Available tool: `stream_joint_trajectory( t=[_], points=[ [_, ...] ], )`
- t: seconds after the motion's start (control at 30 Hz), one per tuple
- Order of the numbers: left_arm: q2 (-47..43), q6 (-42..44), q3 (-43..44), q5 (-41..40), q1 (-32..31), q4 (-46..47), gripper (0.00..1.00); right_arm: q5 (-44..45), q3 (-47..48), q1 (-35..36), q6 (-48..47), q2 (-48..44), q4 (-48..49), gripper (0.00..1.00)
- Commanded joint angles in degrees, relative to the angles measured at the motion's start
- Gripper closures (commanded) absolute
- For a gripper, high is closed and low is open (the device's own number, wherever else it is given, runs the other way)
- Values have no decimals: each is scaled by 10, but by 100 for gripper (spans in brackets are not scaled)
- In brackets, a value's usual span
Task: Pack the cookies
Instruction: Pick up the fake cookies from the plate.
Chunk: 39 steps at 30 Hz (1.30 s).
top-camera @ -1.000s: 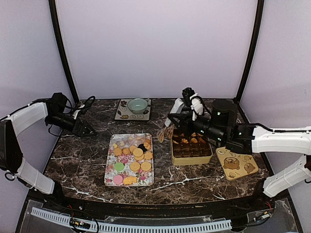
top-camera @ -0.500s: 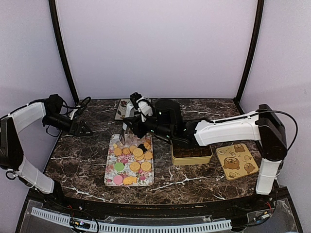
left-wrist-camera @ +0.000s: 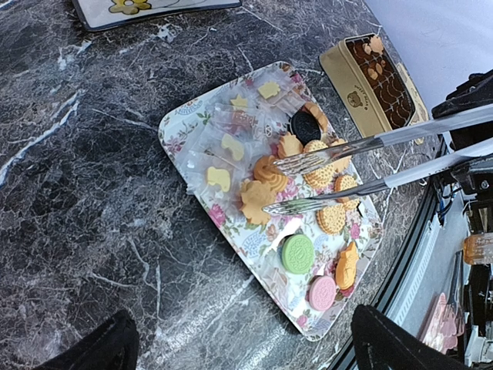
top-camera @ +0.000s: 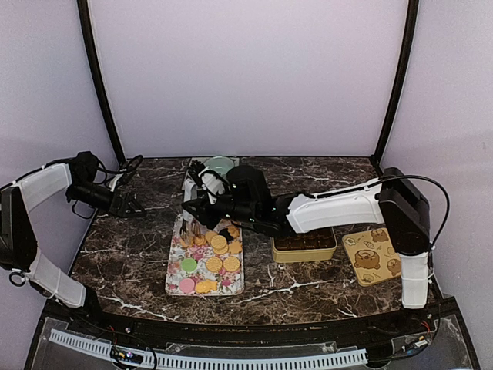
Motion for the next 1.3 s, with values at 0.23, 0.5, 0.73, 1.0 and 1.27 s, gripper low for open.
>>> stream_joint_trajectory(
  t=[0.23, 0.5, 0.73, 1.0, 1.27],
  points=[
    [-15, 8, -8, 9, 4, -14, 1, 21, -8, 1, -36, -5, 13, 64],
    [-10, 5, -8, 14, 4, -12, 1, 28, -39, -2, -42, -24, 3, 65],
    [-9, 6, -9, 16, 4, -11, 1, 6, -55, 6, -34, -40, -3, 65],
    [-9, 3, -8, 21, 3, -11, 2, -8, 11, 29, -30, -28, -2, 62],
    [-14, 10, -8, 16, 3, -16, 2, -14, 42, 31, -25, 3, -2, 62]
  ],
)
